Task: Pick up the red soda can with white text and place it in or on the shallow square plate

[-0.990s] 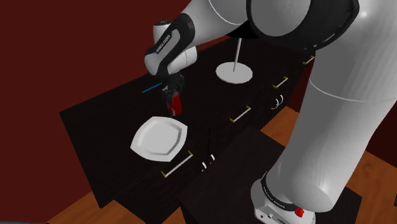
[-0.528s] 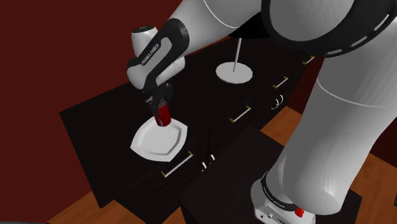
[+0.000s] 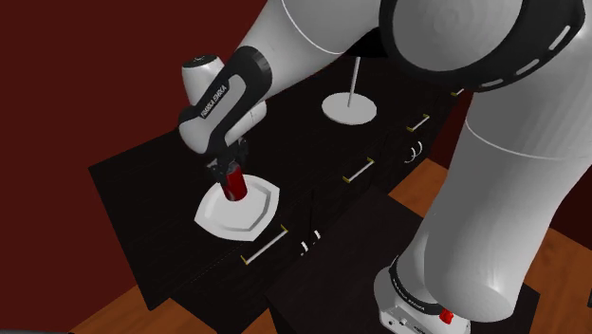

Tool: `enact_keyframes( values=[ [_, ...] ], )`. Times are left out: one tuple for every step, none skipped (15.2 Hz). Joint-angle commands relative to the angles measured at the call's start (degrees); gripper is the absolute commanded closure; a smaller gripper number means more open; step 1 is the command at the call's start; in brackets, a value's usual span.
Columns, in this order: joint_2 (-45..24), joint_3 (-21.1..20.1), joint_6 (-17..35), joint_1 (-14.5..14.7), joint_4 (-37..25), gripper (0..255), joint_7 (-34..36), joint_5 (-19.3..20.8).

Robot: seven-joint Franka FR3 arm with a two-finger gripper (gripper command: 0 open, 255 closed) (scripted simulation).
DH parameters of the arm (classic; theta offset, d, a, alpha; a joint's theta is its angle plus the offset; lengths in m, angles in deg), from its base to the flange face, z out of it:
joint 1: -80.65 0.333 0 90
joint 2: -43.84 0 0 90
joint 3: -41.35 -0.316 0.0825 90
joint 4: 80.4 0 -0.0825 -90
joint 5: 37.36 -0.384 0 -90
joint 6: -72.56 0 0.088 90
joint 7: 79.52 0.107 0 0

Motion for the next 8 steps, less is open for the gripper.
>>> enact_keyframes(
  values=[
    [-1.2, 0.0, 1.5, -0.1, 0.3, 255, -0.1, -0.1],
    [-1.7, 0.0, 2.2, -0.1, 0.4, 255, -0.2, -0.1],
    [-2.3, 0.0, 2.9, -0.1, 0.5, 255, -0.2, -0.2],
    [-2.9, 0.0, 3.6, -0.1, 0.6, 255, -0.2, -0.2],
    [-3.5, -0.1, 4.2, -0.1, 0.6, 255, -0.3, -0.3],
    [-4.2, -0.1, 4.9, -0.1, 0.7, 255, -0.3, -0.3],
    [-4.8, -0.1, 5.6, -0.1, 0.7, 255, -0.3, -0.4],
    [-5.4, -0.1, 6.3, -0.1, 0.8, 255, -0.4, -0.4]
  ],
)
